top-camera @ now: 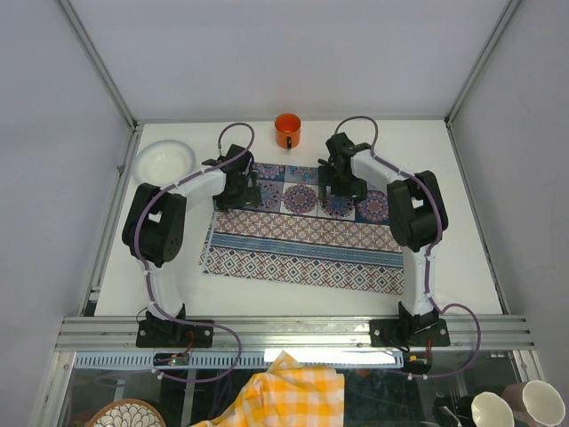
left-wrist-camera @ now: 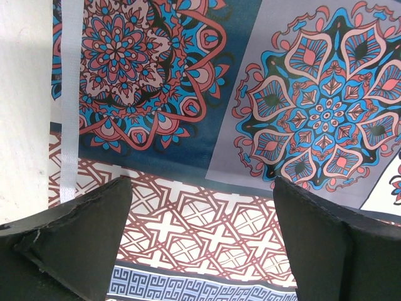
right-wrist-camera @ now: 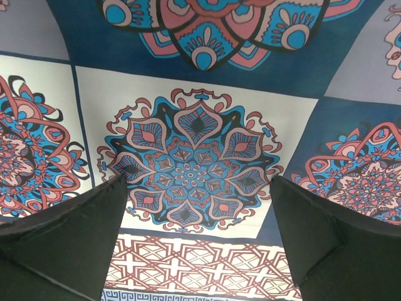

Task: Set the dinner table for one person
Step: Adjust the napkin at the center of the board.

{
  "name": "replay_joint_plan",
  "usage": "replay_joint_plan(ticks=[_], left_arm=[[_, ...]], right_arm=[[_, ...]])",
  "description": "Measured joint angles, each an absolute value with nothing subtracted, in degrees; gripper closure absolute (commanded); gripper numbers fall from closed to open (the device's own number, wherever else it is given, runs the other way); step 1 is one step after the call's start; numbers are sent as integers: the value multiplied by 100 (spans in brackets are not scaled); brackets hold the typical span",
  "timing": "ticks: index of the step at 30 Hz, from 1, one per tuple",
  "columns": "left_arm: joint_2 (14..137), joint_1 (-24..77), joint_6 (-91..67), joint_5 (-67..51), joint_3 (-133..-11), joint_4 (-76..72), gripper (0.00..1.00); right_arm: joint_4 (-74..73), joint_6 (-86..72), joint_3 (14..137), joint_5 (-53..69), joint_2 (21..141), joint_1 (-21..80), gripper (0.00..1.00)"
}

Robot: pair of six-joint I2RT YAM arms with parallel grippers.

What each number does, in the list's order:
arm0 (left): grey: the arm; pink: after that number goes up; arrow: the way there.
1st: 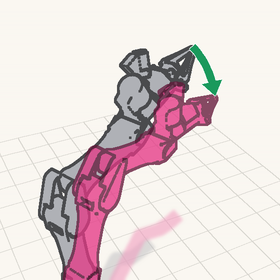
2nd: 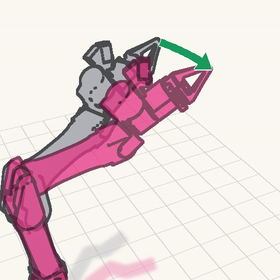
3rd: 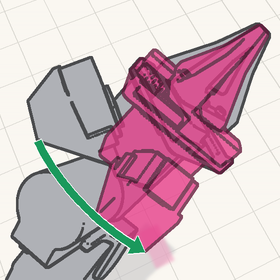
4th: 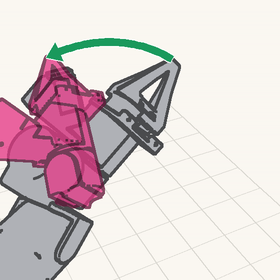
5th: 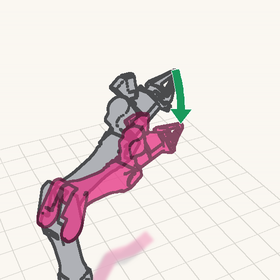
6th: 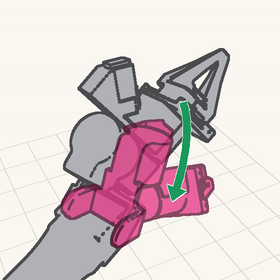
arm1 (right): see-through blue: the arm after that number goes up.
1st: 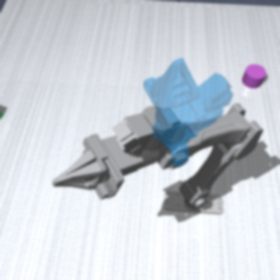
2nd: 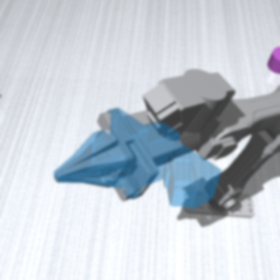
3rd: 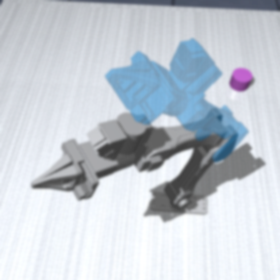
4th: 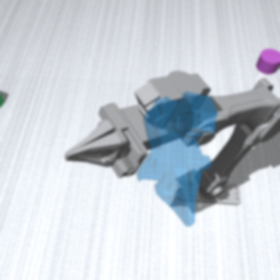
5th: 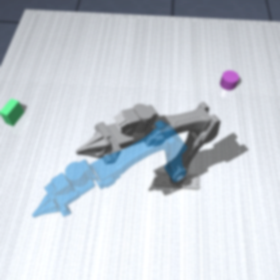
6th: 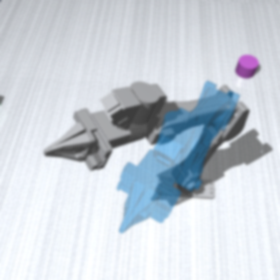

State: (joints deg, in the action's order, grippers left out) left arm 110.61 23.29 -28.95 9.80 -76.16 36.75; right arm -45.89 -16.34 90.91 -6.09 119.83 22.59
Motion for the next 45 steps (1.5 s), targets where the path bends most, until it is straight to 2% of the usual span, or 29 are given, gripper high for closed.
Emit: replay_joint_plan(ticks=[10,19,29,45], left_arm=[[10982,2329,-2945,947,-7450,3485,1],[10331,2357,-3350,1050,-6442,2578,1],[9546,2668,-3975,1184,-5485,2305,1],[8407,3345,-4969,1188,-4447,2694,1]], right_arm=[[-4296,-1712,8794,-574,11834,2259,0],[-4036,-1706,8549,-569,11684,2259,0],[-4040,-1693,8541,-635,11684,2362,0],[-3811,-2228,7297,-814,10822,3535,0]])
